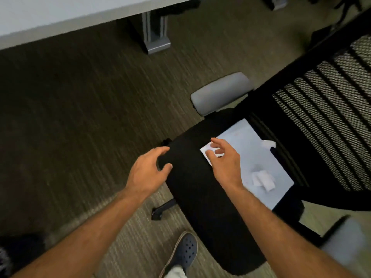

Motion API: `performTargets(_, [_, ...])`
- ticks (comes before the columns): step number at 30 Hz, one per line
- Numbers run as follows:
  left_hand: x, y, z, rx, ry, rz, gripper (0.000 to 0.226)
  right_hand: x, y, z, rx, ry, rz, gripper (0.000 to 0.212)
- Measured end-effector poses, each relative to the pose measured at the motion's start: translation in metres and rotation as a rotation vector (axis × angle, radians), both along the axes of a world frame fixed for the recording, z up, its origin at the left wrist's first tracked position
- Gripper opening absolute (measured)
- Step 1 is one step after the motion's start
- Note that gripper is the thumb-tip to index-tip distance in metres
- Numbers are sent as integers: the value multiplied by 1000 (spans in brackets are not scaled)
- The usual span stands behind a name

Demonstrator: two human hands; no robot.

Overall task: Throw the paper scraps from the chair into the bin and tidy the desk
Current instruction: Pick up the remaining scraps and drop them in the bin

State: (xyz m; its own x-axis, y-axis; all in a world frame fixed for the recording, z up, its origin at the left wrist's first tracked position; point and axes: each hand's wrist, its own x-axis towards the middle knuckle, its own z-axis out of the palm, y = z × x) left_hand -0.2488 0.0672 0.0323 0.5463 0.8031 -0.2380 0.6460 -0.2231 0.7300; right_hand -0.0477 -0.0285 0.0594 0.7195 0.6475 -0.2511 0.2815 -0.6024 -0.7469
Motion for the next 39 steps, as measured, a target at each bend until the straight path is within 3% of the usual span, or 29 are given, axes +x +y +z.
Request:
performTargets(5, [105, -37, 4, -14, -27, -148, 50, 108, -70, -14, -125, -61, -182, 23])
performTargets(10, [180, -66, -15, -51, -45, -256, 46, 162, -133, -46, -556, -59, -228, 70])
performTargets(12, [208, -71, -21, -32, -25, -316, 46, 163, -148, -57, -564, 7, -177, 88])
performTargets(15, [249, -74, -29, 29, 5, -406, 45, 155, -157, -72, -513, 15, -105, 100])
performTargets(23, [354, -84, -47, 123, 48, -521, 41, 168, -164, -95, -517, -158, -29, 79])
performTargets(29, [390, -89, -68, 105, 137, -512, 50, 176, -171, -103, -447, -95, 8, 52])
performTargets(35, [414, -98, -82, 53, 181, -312, 34, 178, -173, -110, -411, -38, -20, 53])
performTargets(39, [415, -108, -83, 142, 204, -361, 15, 176, -175, -108, -443, -62, 59, 71])
